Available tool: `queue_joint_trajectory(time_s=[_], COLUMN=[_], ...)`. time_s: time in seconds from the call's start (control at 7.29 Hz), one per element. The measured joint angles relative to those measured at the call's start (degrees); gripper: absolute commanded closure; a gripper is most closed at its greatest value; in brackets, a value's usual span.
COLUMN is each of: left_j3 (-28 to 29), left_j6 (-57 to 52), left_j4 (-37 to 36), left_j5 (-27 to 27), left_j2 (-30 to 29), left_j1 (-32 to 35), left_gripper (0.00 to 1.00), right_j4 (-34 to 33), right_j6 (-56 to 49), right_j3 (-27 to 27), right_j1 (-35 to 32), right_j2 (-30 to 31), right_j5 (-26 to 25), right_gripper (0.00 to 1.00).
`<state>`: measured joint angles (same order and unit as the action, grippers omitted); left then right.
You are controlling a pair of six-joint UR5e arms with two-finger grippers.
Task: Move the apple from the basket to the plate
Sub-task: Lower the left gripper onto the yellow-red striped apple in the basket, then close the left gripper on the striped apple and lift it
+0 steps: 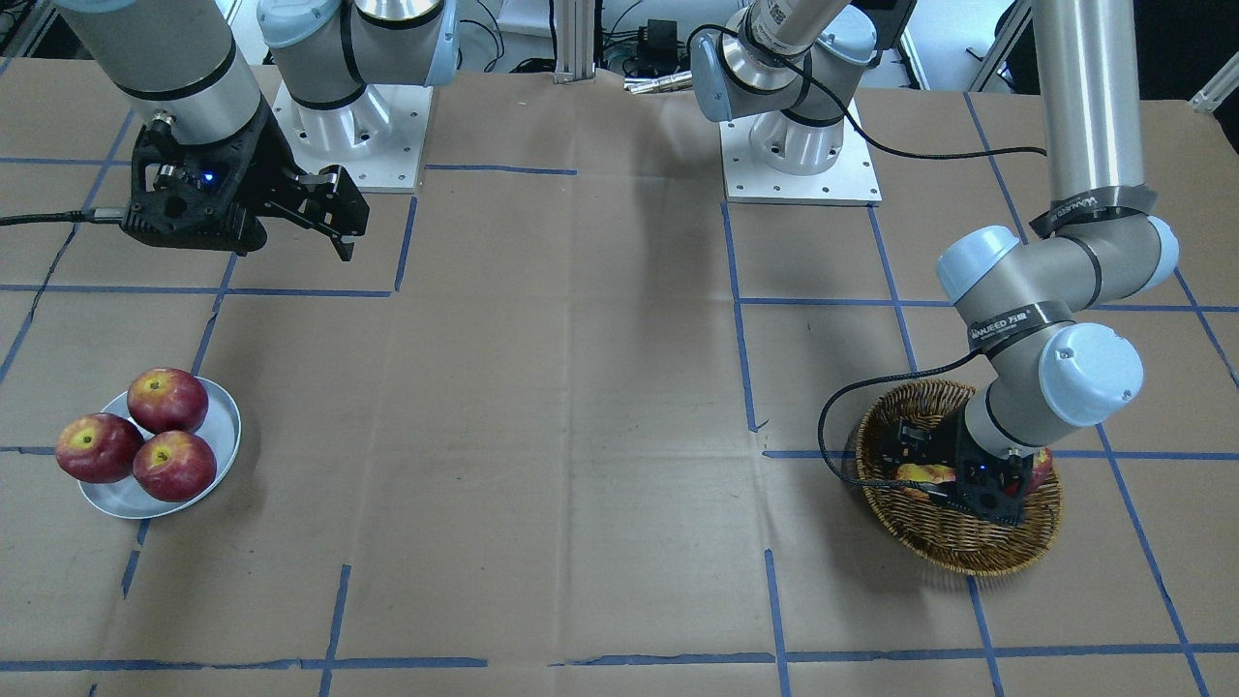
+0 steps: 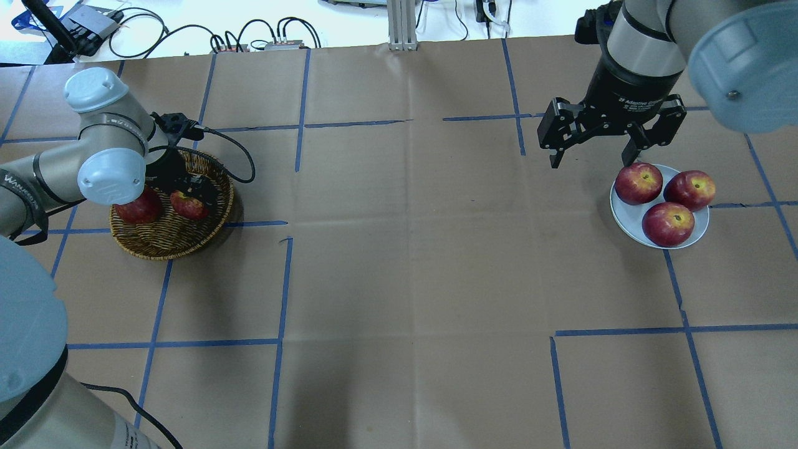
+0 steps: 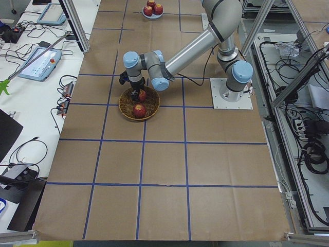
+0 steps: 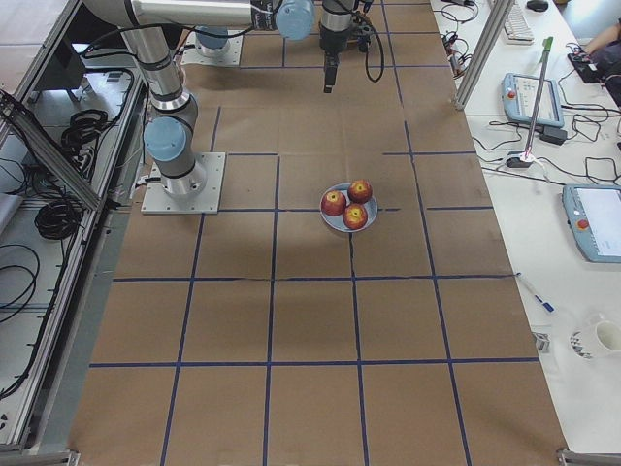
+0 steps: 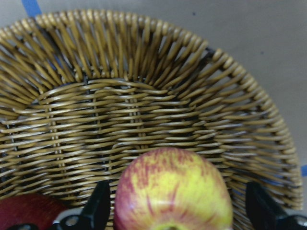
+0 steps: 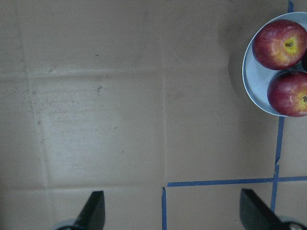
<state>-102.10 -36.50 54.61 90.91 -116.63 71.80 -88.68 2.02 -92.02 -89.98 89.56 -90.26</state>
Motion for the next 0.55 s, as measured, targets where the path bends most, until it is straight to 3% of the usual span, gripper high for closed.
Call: queue_joint_trajectory(time_s=[0.14,0.55], left_j3=[0.4,3.6], left_j6=[0.0,4.5], left_j4=[0.1,3.1], left_j5=[0.1,2.7], left_j2=[0.0,3.2], left_j1=[0.0,2.1], left_gripper=[0.55,0.55], right_j4=[0.0,0.0], right_j6=[0.0,0.0], right_j3=[0.0,0.0], right_j1=[0.0,0.0], right_j2=[0.0,0.0], right_j5=[0.0,0.0], right_gripper=[0.00,0.00])
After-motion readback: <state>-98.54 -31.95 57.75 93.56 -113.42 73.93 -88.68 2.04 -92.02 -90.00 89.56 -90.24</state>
